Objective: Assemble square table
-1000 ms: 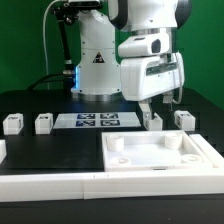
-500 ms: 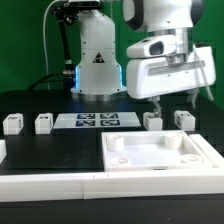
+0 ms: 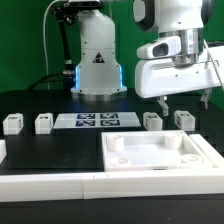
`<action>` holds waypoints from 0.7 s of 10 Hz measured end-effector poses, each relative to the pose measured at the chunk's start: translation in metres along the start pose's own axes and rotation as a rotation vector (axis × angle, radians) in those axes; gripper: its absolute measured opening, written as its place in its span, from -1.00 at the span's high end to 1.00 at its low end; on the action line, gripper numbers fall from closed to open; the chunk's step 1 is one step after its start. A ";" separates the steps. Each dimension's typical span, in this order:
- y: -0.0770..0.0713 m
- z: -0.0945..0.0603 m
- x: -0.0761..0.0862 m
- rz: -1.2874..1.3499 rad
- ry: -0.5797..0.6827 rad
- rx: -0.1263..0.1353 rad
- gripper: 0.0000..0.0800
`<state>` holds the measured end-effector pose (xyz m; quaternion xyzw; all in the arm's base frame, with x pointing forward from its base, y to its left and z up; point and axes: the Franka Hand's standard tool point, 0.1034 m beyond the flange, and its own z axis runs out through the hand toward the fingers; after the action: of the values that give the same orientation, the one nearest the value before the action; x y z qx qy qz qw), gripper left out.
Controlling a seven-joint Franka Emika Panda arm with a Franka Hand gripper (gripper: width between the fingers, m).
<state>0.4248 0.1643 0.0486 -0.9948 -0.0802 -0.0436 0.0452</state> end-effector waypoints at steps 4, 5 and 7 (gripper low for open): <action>-0.021 0.007 -0.022 0.019 -0.234 -0.018 -0.62; -0.020 0.007 -0.021 0.018 -0.304 -0.021 -0.62; -0.019 0.006 -0.027 0.025 -0.431 -0.028 -0.62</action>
Offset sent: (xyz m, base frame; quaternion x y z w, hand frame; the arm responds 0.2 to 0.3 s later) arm -0.0040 0.0102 -0.0043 -0.0162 -0.1954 0.0028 0.9806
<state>0.3962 0.1793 0.0415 -0.9826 -0.0749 0.1697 0.0137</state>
